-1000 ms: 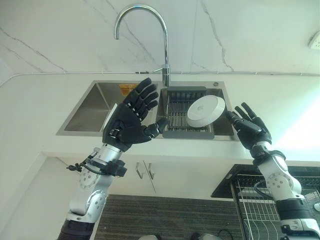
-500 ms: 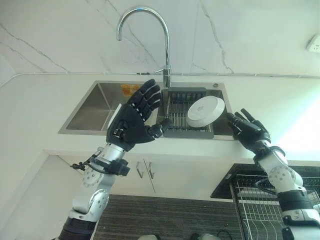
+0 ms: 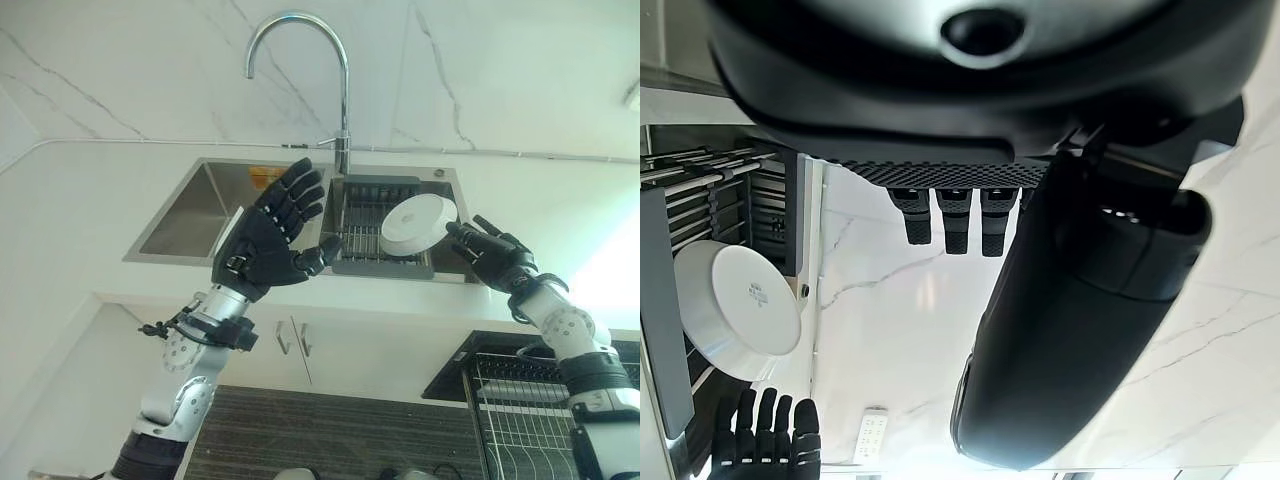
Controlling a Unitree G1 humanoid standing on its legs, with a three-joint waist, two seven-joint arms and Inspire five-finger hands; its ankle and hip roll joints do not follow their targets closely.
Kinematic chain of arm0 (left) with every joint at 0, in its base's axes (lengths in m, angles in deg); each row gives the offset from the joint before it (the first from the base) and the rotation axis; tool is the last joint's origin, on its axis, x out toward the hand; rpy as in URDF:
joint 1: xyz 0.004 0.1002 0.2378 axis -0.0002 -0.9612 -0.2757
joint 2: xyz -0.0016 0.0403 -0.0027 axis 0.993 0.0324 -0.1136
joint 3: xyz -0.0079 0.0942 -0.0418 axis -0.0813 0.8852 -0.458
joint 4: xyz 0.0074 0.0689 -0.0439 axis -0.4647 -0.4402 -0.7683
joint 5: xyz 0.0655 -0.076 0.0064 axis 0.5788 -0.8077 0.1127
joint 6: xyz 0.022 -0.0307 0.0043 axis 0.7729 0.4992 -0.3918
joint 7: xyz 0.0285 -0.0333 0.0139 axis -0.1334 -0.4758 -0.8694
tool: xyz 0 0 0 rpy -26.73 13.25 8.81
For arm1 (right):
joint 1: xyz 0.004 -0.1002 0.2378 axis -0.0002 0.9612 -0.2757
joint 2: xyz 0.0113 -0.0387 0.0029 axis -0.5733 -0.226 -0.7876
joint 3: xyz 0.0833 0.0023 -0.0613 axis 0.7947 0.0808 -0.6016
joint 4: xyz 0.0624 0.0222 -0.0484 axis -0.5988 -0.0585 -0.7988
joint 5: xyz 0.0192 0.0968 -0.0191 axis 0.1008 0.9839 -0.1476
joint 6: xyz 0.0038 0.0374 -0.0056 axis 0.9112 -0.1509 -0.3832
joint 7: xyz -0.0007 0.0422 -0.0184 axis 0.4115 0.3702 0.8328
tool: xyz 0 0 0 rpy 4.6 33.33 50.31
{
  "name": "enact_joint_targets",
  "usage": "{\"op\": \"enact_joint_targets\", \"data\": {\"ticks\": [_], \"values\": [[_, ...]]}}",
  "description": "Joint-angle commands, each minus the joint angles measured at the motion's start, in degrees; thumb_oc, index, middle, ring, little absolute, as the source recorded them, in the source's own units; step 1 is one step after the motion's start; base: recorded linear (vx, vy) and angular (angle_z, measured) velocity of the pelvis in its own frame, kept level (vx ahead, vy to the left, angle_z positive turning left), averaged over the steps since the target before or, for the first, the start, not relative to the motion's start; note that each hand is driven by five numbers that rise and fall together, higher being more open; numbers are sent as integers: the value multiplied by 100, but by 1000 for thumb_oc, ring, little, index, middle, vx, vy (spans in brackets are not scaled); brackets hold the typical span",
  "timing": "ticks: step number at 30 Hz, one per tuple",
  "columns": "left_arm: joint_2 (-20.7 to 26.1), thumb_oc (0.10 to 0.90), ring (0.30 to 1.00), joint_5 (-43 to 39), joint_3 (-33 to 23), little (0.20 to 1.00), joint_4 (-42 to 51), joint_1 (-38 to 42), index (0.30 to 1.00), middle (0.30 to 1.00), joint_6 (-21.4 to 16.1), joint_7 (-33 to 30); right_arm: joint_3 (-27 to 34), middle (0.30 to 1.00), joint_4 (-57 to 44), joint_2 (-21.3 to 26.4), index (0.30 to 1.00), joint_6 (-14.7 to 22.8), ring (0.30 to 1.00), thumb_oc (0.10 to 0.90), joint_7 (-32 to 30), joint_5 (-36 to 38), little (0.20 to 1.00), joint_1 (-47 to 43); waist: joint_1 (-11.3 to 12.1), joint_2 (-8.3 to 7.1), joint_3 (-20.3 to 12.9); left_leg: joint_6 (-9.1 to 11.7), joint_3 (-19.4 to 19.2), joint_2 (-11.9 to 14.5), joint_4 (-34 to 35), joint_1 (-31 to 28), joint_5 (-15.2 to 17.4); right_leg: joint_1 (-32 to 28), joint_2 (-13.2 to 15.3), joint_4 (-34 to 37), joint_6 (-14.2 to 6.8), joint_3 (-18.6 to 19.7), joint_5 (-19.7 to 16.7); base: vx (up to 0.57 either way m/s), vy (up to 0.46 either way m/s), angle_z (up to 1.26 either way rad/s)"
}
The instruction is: Place the dishes in the dishwasher.
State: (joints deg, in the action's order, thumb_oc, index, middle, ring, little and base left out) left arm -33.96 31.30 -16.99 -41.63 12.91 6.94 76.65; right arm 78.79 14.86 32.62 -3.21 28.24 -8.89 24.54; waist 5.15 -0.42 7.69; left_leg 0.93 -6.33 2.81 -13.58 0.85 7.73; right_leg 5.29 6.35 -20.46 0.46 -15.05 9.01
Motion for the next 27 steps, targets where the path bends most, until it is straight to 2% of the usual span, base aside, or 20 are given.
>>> {"op": "enact_joint_targets", "data": {"ticks": [1, 3, 15, 27], "values": [[290, 800, 900, -295, -60, 900, 349, 595, 900, 900, -463, -56, 140, 900, 14, 359, 900, 176, 900, 800, 226, 529, 900, -792, 41, -234, -418, 152, -14, 99, -361, -41, 799, -403, 150, 327, -560, 5, 309, 15, 23, 4], [325, 800, 900, -335, -38, 900, 333, 589, 900, 900, -468, -45, 125, 900, 193, 424, 900, 57, 900, 800, 202, 685, 900, -874, 63, -246, -422, 146, -4, 88, -361, -46, 801, -418, 149, 327, -559, 1, 315, 0, 0, 0], [416, 800, 900, -426, 58, 900, 334, 660, 900, 900, -422, -70, -27, 900, 762, 453, 900, -91, 900, 800, 176, 998, 900, -1207, 117, -251, -380, 116, -9, 60, -361, -86, 799, -471, 160, 327, -567, 21, 303, 3, 2, 0], [483, 800, 900, -507, 106, 900, 327, 660, 900, 900, -350, -58, -308, 900, 1342, 536, 900, -357, 900, 800, 351, 1010, 900, -1728, 243, -257, -407, 121, 45, 27, -361, -97, 784, -519, 174, 327, -555, -33, 321, 3, 1, 1]]}}
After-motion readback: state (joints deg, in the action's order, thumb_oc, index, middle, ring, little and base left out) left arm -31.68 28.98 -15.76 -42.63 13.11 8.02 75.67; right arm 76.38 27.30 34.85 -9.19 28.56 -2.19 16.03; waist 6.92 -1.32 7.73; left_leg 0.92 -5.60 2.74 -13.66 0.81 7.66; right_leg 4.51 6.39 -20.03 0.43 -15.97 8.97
